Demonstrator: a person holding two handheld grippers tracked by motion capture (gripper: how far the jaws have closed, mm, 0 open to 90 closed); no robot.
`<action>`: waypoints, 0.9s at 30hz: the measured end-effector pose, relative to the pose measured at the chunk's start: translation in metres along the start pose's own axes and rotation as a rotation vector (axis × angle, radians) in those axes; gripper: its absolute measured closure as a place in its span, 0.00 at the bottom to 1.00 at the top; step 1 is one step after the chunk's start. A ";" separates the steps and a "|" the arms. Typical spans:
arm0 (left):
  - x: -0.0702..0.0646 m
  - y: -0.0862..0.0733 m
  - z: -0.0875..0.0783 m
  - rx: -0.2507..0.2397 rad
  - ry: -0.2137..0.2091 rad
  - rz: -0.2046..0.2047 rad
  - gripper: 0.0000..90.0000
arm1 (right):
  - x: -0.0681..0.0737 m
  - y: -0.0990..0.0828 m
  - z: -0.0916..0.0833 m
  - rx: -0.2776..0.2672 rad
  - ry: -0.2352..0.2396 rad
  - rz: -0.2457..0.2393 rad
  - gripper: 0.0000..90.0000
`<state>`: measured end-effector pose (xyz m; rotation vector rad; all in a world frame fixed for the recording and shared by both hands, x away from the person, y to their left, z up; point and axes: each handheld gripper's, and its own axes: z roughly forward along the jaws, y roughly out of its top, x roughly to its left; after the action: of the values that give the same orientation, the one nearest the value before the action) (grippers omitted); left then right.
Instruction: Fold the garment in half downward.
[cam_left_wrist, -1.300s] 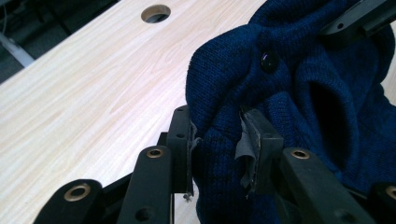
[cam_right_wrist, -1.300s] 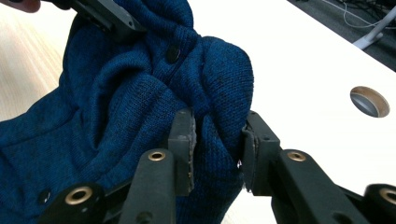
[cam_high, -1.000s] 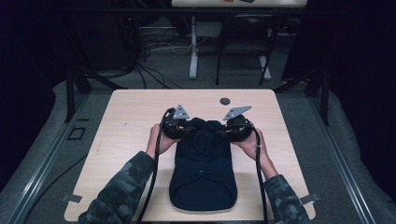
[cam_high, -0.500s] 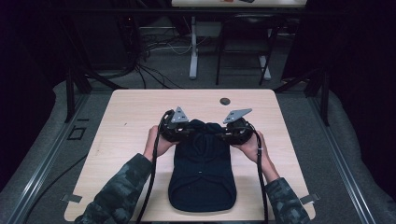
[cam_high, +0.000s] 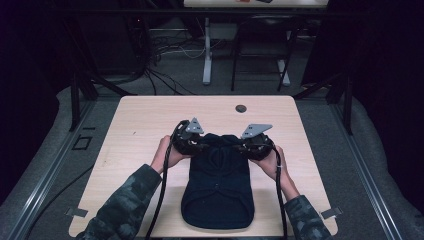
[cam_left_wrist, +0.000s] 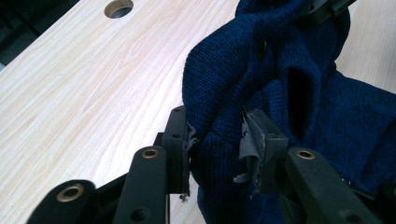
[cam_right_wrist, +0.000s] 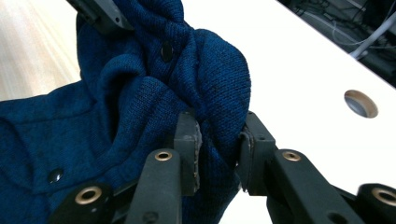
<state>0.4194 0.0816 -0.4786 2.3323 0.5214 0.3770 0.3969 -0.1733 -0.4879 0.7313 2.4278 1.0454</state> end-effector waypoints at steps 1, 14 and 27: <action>-0.001 0.000 0.000 -0.001 0.006 0.009 0.73 | 0.000 0.000 -0.001 0.003 0.002 0.003 0.78; -0.019 -0.002 -0.004 -0.045 0.076 0.086 0.73 | -0.001 -0.006 -0.007 0.047 0.071 0.030 0.71; -0.022 -0.005 -0.001 0.033 0.041 0.083 0.55 | 0.008 -0.011 -0.008 0.036 0.029 -0.029 0.77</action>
<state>0.3986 0.0749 -0.4839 2.3878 0.4543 0.4596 0.3832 -0.1794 -0.4919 0.6946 2.4799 1.0104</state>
